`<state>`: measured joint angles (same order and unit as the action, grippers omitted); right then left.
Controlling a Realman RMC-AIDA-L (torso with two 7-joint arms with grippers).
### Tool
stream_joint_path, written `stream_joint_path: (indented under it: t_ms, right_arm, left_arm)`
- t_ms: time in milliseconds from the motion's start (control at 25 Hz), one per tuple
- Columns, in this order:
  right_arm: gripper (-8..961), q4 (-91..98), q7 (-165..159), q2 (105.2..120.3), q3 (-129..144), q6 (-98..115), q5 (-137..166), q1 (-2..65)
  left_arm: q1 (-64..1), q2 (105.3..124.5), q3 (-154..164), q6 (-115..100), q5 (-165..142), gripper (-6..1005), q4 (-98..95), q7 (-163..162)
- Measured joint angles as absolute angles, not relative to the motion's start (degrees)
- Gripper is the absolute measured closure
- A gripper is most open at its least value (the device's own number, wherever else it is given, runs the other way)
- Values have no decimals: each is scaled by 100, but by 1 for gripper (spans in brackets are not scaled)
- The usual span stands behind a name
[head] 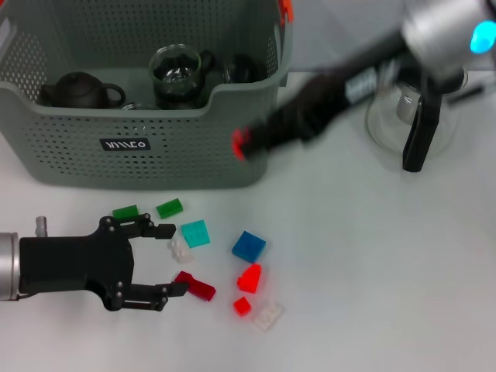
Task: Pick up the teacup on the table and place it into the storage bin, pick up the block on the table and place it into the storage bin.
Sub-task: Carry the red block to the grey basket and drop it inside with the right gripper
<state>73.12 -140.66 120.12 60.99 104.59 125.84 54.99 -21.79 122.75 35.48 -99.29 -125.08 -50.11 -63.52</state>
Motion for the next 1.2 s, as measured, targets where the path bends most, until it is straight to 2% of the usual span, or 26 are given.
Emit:
stream_joint_path:
  t_ms: [160, 280, 520, 720, 880, 1200]
  right_arm:
    - [704, 7305, -13958, 12006, 5090, 10282, 12643, 6073]
    - [696, 7145, -13925, 12011, 5128, 9309, 12977, 6249]
    - [680, 5299, -13664, 11955, 5910, 7111, 13522, 6767]
    - [667, 3987, -13527, 12007, 6522, 5856, 13769, 7242]
    - [657, 3692, -13564, 12055, 6975, 5314, 13705, 7305]
    - [636, 3520, -13565, 12051, 7031, 4873, 13553, 7272]
  left_arm:
    - [-2205, 12277, 3545, -9925, -12497, 151, -4972, -6354]
    - [-2241, 12264, 3543, -9924, -12496, 151, -4946, -6346]
    - [-2256, 12232, 3541, -9948, -12530, 152, -4956, -6321]
    - [-2257, 12232, 3542, -9927, -12541, 152, -4945, -6313]
    - [-2235, 12233, 3542, -9921, -12542, 152, -4945, -6320]
    - [-2207, 12246, 3521, -9913, -12550, 152, -4948, -6347]
